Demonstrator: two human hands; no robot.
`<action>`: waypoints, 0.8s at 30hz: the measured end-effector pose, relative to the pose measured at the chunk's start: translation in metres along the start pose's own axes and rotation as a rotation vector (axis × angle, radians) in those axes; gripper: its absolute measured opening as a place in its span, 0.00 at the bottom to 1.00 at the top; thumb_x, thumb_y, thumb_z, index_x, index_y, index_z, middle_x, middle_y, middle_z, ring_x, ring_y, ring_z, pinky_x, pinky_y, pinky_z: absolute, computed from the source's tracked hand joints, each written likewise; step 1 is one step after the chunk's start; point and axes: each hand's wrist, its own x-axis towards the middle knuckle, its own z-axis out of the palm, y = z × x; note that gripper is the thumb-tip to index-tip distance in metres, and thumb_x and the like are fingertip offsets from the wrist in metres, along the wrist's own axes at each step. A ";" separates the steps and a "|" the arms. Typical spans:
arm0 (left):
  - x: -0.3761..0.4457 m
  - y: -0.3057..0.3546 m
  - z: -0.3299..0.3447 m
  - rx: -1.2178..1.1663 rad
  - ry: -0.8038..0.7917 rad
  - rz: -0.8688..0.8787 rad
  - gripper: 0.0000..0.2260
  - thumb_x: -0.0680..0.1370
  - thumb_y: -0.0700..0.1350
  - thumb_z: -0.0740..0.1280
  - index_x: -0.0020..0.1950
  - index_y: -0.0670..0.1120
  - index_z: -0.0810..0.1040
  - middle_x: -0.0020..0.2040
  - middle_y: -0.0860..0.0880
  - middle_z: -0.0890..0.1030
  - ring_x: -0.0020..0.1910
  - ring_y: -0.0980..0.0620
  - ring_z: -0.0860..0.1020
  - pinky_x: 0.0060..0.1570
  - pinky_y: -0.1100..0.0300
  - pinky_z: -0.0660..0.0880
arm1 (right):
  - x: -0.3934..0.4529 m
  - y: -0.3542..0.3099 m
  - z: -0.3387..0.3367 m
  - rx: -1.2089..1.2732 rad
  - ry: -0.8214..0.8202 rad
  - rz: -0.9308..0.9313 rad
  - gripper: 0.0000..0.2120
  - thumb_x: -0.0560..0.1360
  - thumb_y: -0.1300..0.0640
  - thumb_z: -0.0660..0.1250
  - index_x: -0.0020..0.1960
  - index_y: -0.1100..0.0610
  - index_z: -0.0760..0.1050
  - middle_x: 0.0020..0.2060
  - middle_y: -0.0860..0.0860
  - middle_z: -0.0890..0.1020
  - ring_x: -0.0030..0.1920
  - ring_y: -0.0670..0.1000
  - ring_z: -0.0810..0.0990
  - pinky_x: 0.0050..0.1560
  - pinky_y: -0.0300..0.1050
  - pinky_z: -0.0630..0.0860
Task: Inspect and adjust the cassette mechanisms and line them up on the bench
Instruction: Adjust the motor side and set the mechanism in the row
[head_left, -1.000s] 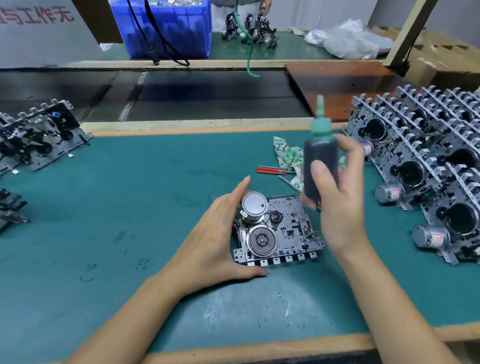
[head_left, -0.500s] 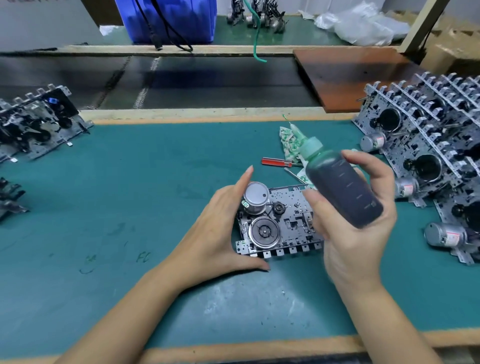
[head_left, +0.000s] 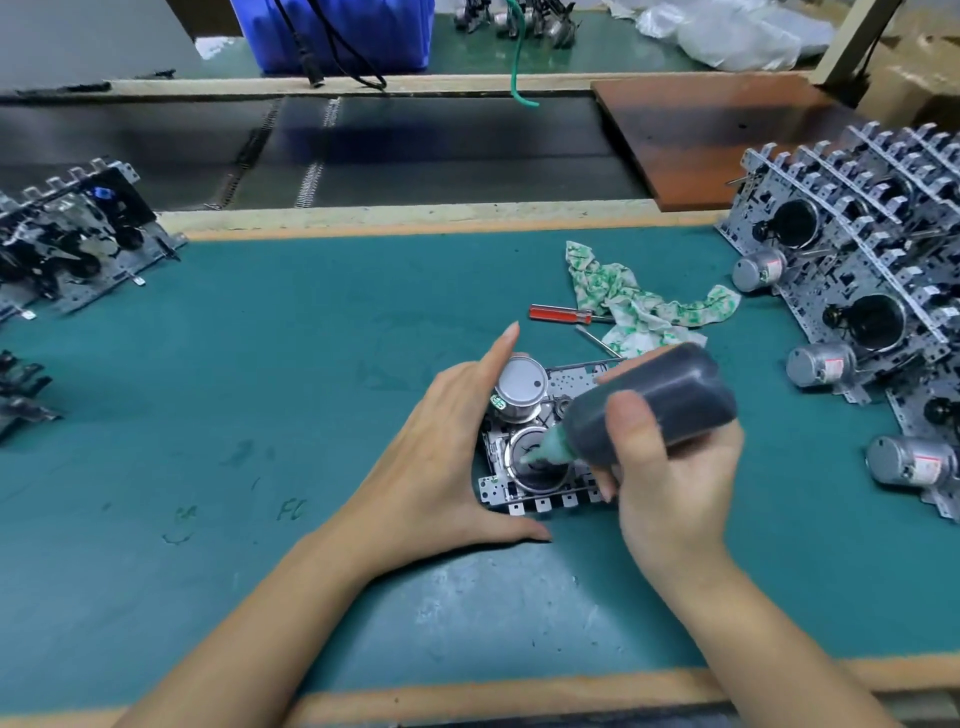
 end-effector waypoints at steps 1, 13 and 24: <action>0.000 0.000 0.000 0.003 0.002 0.004 0.56 0.60 0.64 0.74 0.76 0.61 0.40 0.63 0.69 0.61 0.66 0.66 0.61 0.63 0.76 0.56 | -0.001 0.002 0.001 -0.056 -0.019 -0.016 0.19 0.61 0.34 0.71 0.31 0.49 0.73 0.23 0.42 0.74 0.23 0.44 0.71 0.28 0.39 0.67; 0.000 -0.001 0.001 0.001 0.010 0.016 0.55 0.60 0.63 0.75 0.76 0.61 0.42 0.65 0.74 0.57 0.66 0.66 0.60 0.63 0.76 0.57 | -0.003 0.005 0.002 -0.182 -0.148 -0.132 0.11 0.67 0.45 0.68 0.36 0.51 0.72 0.24 0.38 0.75 0.24 0.39 0.72 0.29 0.29 0.67; 0.000 -0.001 0.001 0.005 0.018 0.032 0.55 0.61 0.64 0.75 0.77 0.61 0.42 0.64 0.71 0.61 0.65 0.65 0.62 0.63 0.75 0.57 | -0.002 0.005 0.000 -0.171 -0.115 -0.150 0.14 0.68 0.38 0.69 0.37 0.47 0.73 0.26 0.39 0.76 0.25 0.41 0.72 0.29 0.34 0.69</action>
